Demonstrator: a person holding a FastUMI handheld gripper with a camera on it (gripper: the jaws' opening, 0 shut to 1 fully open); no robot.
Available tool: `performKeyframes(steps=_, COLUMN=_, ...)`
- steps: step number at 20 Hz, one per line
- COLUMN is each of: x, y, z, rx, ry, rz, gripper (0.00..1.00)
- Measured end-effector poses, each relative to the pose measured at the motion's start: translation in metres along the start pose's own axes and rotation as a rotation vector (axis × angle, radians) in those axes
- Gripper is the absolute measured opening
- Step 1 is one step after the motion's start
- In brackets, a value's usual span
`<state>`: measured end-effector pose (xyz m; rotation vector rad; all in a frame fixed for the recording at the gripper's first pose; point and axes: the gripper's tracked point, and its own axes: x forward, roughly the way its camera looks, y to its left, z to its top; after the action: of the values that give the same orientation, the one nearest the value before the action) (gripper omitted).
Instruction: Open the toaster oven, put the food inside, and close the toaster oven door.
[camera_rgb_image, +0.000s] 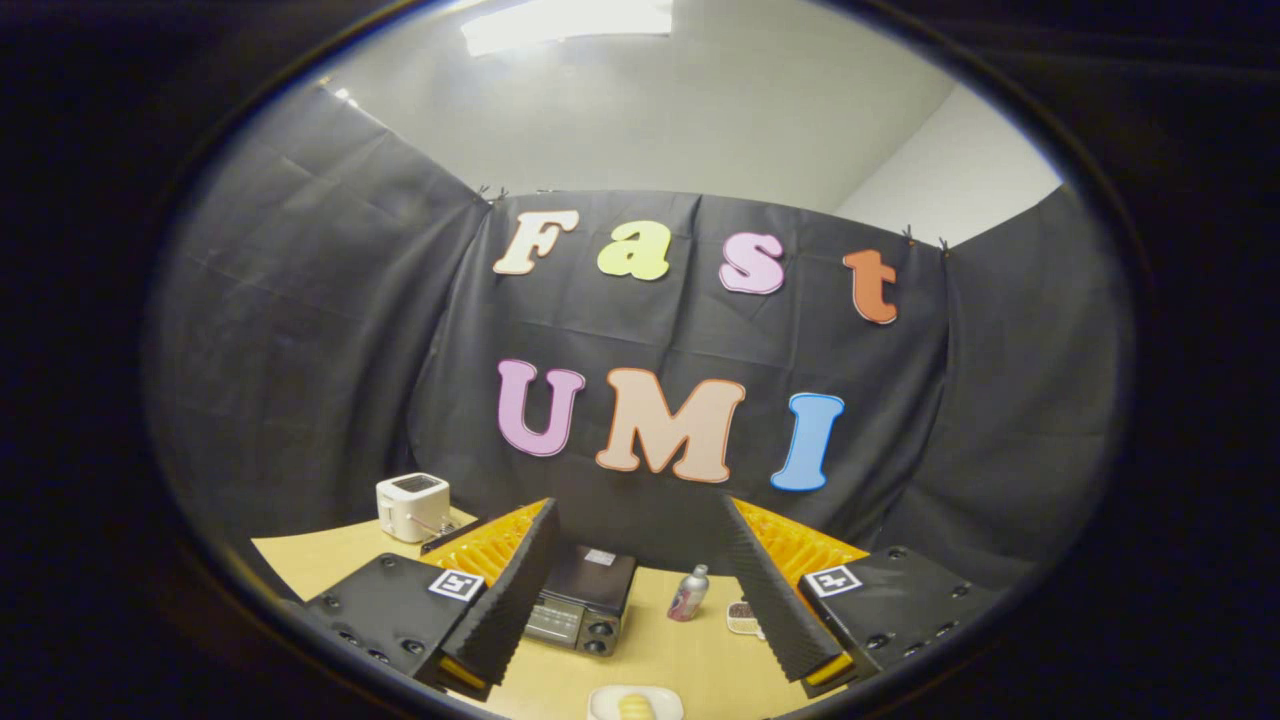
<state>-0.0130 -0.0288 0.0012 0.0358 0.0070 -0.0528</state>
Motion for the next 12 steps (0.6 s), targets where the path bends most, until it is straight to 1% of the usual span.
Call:
performKeyframes(steps=8, x=0.012, y=-0.017, z=-0.01, rx=0.034, ry=0.02, rz=-0.027, gripper=1.0)
performKeyframes(steps=12, x=0.017, y=-0.016, z=-0.023, rx=0.047, ry=0.043, rz=-0.017, gripper=1.0)
